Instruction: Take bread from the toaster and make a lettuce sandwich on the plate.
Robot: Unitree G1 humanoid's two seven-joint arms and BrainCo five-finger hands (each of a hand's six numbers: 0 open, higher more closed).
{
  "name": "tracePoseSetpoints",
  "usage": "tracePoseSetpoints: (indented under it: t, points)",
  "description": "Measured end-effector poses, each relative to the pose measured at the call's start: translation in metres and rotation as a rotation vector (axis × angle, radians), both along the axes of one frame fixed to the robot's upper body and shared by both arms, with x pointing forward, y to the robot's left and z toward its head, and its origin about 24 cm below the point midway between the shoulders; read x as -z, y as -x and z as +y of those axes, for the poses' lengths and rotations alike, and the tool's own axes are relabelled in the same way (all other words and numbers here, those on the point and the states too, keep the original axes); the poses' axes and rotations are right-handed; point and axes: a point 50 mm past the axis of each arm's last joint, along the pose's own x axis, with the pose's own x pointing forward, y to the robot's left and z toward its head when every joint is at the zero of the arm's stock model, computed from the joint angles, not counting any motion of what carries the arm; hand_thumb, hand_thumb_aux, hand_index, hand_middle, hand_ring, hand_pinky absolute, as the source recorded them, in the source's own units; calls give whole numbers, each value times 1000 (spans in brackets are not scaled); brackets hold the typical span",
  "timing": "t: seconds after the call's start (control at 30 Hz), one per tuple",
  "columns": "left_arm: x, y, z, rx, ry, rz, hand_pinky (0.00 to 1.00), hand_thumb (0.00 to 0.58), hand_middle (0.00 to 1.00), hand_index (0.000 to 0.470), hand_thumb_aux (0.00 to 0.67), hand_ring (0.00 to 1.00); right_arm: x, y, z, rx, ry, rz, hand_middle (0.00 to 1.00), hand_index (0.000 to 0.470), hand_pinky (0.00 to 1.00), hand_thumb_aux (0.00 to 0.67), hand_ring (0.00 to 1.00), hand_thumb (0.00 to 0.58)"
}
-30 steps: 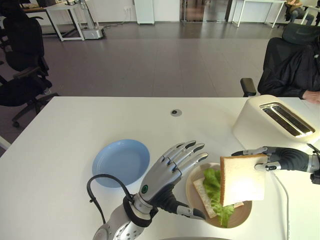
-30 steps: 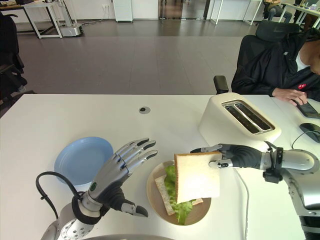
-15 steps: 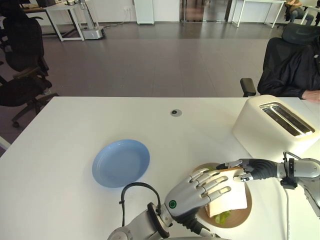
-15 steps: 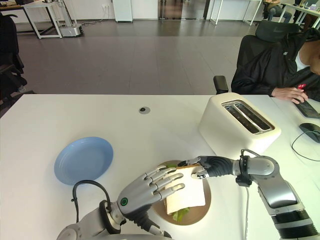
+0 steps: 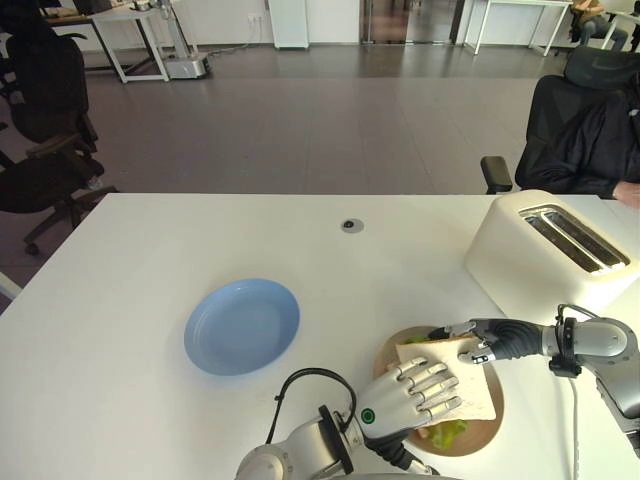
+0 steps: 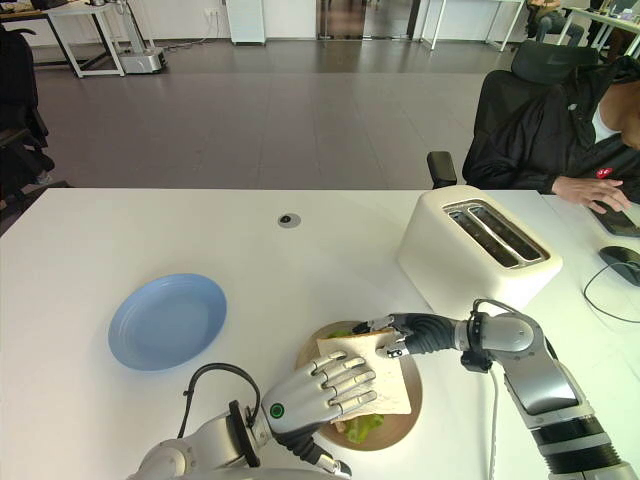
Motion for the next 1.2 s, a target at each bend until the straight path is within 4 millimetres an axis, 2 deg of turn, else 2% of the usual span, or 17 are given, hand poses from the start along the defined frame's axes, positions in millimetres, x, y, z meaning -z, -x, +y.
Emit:
tracePoseSetpoints:
  t: [0.03, 0.17, 0.2, 0.23, 0.3, 0.5, 0.53, 0.57, 0.6, 0.63, 0.7, 0.73, 0.77, 0.8, 0.83, 0.93, 1.2]
  points:
    - [2, 0, 1, -4, -5, 8, 0, 96, 0, 41, 58, 0, 0, -1, 0, 10, 0, -7, 0, 0, 0, 0, 0, 0]
    - [5, -3, 4, -17, -4, 36, 0, 116, 0, 50, 71, 0, -1, -4, 1, 78, -40, -43, 0, 0, 0, 0, 0, 0]
    - [5, -4, 4, -16, -2, 39, 0, 18, 0, 7, 11, 0, -5, -6, -1, 110, -74, -62, 0, 0, 0, 0, 0, 0]
    - [6, -4, 4, -18, -6, 42, 0, 14, 0, 6, 8, 0, -11, -9, -2, 147, -118, -90, 0, 0, 0, 0, 0, 0]
    - [12, -3, 5, -11, -36, 65, 0, 5, 0, 2, 3, 0, -48, -16, 3, 164, -297, -231, 0, 0, 0, 0, 0, 0]
    - [11, -7, 6, 9, -10, 93, 0, 5, 0, 2, 3, 0, -74, 34, -21, -157, -206, -276, 0, 0, 0, 0, 0, 0]
    - [11, -8, 6, 9, 5, 109, 0, 23, 0, 9, 13, 0, -82, 42, -29, -218, -157, -294, 878, 0, 878, 0, 878, 0]
    - [9, -10, 5, 12, 25, 114, 0, 18, 0, 7, 11, 0, -86, 48, -35, -264, -105, -295, 1000, 0, 1000, 0, 1000, 0]
    - [8, -11, 4, 12, 45, 120, 0, 0, 0, 0, 0, 0, -86, 51, -40, -285, -74, -294, 1000, 59, 1000, 84, 1000, 136]
    - [3, -11, 4, 10, 84, 124, 0, 0, 0, 0, 0, 0, -84, 54, -48, -278, -34, -298, 1000, 260, 1000, 370, 1000, 464]
    - [-18, -13, 9, -6, 222, 120, 0, 0, 0, 0, 0, 0, -80, 58, -60, -266, 46, -293, 1000, 470, 1000, 670, 1000, 580]
    - [-54, -16, 21, -40, 419, 68, 663, 175, 663, 77, 110, 663, -74, 62, -66, -265, 92, -259, 1000, 470, 1000, 670, 1000, 580]
    - [-72, -16, 31, -59, 520, 46, 1000, 468, 1000, 264, 376, 1000, -70, 64, -66, -284, 115, -240, 1000, 470, 1000, 670, 1000, 580]
    - [-83, -11, 43, -79, 574, 43, 1000, 578, 1000, 442, 631, 1000, -63, 68, -65, -312, 136, -213, 1000, 470, 1000, 670, 1000, 580]
    - [-83, -8, 51, -101, 569, 57, 1000, 580, 1000, 470, 670, 1000, -57, 69, -64, -332, 162, -196, 1000, 470, 1000, 670, 1000, 580]
    - [-60, 9, 75, -154, 399, 187, 1000, 580, 1000, 470, 670, 1000, -31, 72, -61, -417, 322, -133, 1000, 470, 1000, 670, 1000, 580]
    - [10, 38, 69, -61, 50, 530, 1000, 580, 1000, 470, 670, 1000, 13, 92, -53, -487, 337, 10, 1000, 470, 1000, 670, 1000, 580]
